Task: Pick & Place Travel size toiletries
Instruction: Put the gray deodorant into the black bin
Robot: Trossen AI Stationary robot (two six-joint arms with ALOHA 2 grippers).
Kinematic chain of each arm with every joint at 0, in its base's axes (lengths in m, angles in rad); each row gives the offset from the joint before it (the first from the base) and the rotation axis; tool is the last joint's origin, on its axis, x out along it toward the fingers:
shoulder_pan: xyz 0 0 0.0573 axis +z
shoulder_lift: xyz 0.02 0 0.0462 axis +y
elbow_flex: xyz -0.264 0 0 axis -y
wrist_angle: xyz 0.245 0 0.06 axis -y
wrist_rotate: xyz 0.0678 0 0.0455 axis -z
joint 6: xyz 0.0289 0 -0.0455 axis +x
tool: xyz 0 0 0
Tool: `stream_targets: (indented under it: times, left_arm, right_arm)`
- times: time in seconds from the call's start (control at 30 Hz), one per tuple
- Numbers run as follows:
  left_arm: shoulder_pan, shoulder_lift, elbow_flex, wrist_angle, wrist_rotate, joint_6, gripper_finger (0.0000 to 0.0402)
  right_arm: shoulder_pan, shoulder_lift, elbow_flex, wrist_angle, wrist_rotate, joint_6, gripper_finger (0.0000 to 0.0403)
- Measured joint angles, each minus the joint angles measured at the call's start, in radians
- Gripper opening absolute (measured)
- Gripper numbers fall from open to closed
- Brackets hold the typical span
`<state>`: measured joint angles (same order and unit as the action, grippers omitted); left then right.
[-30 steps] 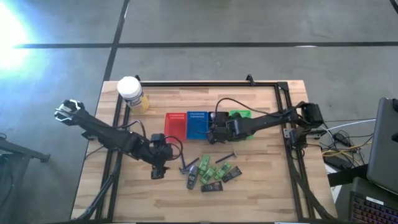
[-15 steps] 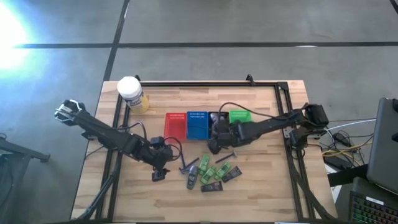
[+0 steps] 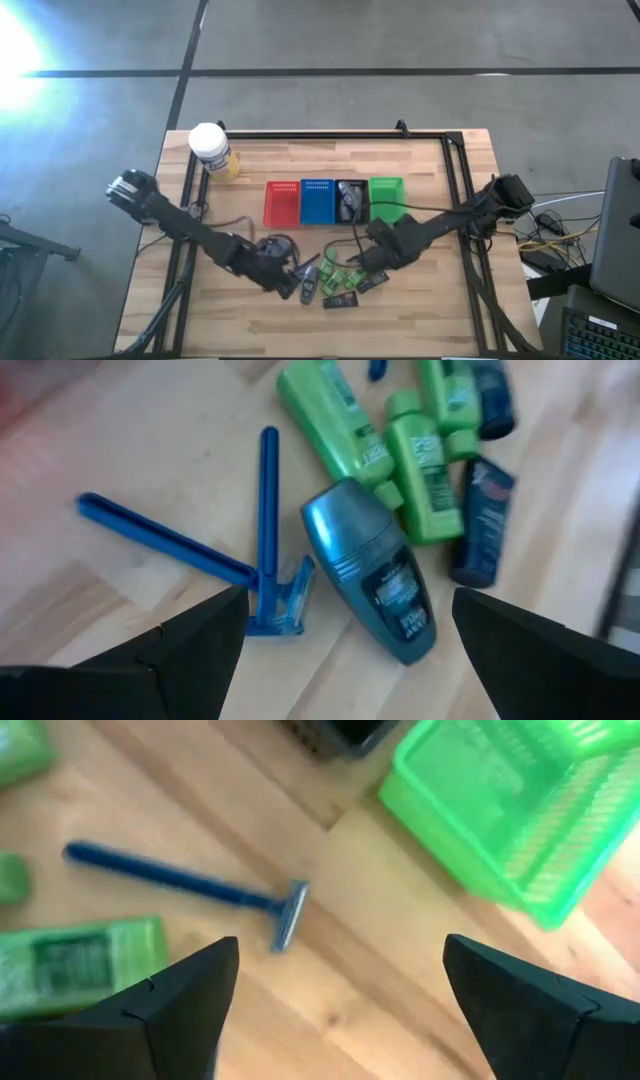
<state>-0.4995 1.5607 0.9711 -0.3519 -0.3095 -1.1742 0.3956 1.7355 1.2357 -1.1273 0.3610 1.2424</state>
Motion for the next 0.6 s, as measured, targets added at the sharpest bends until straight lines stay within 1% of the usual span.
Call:
stream_targets:
  times: [0.17,0.33,0.47,0.6]
  left_arm:
    - [-0.001,0.158,0.166,-0.11,0.03,-0.05,0.0355]
    - [-0.004,0.292,0.33,-0.28,0.092,-0.086,0.0355]
    - [-0.012,0.379,0.416,-0.297,0.137,-0.106,0.0355]
    - [-0.015,0.452,0.467,-0.304,0.145,-0.153,0.0355]
  right_arm:
    - [0.037,-0.024,0.0,0.009,0.002,0.043,0.0361]
    - [0.051,-0.047,-0.001,0.004,0.034,0.033,0.0363]
    - [0.055,-0.068,-0.002,0.004,0.059,0.028,0.0363]
    - [0.053,-0.074,-0.004,0.003,0.087,0.034,0.0363]
